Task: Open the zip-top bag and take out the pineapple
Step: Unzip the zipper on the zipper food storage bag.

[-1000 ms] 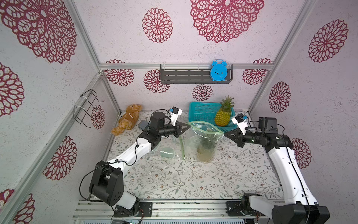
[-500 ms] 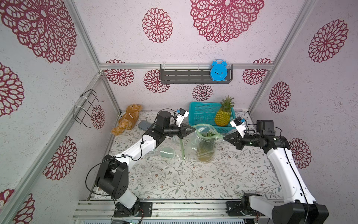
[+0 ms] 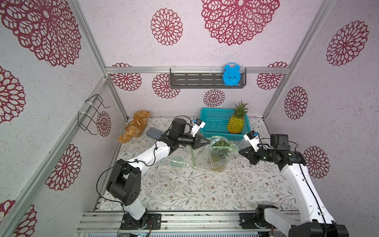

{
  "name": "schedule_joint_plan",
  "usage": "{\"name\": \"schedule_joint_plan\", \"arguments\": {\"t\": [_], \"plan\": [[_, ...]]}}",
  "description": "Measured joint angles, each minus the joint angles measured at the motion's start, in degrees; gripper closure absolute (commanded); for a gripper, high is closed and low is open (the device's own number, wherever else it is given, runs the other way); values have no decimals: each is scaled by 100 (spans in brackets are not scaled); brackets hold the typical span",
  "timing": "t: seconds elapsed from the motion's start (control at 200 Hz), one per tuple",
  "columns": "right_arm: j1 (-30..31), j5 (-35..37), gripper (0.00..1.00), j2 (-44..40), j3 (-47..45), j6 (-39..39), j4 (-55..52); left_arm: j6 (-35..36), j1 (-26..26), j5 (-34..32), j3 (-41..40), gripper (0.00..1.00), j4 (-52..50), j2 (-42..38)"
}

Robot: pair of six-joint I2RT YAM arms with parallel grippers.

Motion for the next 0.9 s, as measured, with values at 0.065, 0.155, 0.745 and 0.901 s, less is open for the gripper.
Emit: {"name": "schedule_joint_plan", "arguments": {"t": [0.065,0.155,0.745,0.901], "plan": [[0,125,100,-72,-11,44,28,11,-11,35,48,99,-28,42],[0,278,100,-168,-11,105,111,13,-24,105,107,99,-46,81],[0,944,95,-612,-656,455,625,9,-81,269,160,98,-83,356],[0,540,82,-612,-601,623,785,9,-81,262,170,97,-90,365]]}}
